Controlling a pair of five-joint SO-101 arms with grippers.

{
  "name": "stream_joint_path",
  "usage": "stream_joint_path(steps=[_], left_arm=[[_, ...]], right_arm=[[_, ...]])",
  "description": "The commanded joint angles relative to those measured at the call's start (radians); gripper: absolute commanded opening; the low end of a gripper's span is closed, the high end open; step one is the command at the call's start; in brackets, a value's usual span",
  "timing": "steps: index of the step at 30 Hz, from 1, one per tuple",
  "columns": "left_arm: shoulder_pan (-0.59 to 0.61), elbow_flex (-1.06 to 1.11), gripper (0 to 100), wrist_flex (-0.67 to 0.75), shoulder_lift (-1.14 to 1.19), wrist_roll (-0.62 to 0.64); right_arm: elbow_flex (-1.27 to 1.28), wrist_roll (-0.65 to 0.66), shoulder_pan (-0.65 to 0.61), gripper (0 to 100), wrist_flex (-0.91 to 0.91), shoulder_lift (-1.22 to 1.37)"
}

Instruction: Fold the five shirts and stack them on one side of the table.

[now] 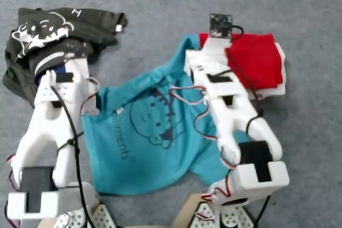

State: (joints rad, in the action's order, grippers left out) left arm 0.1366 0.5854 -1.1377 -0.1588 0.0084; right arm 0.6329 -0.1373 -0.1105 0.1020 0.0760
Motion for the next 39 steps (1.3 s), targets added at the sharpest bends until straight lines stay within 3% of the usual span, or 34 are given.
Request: stream_joint_path(steps=[1,7,14,20,28,39], left_arm=[[-0.015,-0.045,9,0.012,0.041,-0.008],[-0.016,-0.077,9,0.012,0.066,0.052],[-0.015,-0.170,11,-0.152,0.077,0.061],[-0.016,-0.065,22,-0.063,0.077,0.063],[-0.016,0.042,23,0.061,0.077,0.138],[-0.004,0.021,23,-0.005,0.066,0.141]], right_arm=[[-0.002,0.006,0.006,1.3,-0.020,-0.004],[-0.001,0.006,0.005,1.3,-0.020,-0.004],[0.001,0.006,0.005,1.3,-0.020,-0.002],[0.001,0.005,0.003,1.3,-0.020,-0.002],[0.002,0.006,0.003,1.3,-0.020,-0.002],[0.002,0.006,0.003,1.3,-0.020,-0.002]])
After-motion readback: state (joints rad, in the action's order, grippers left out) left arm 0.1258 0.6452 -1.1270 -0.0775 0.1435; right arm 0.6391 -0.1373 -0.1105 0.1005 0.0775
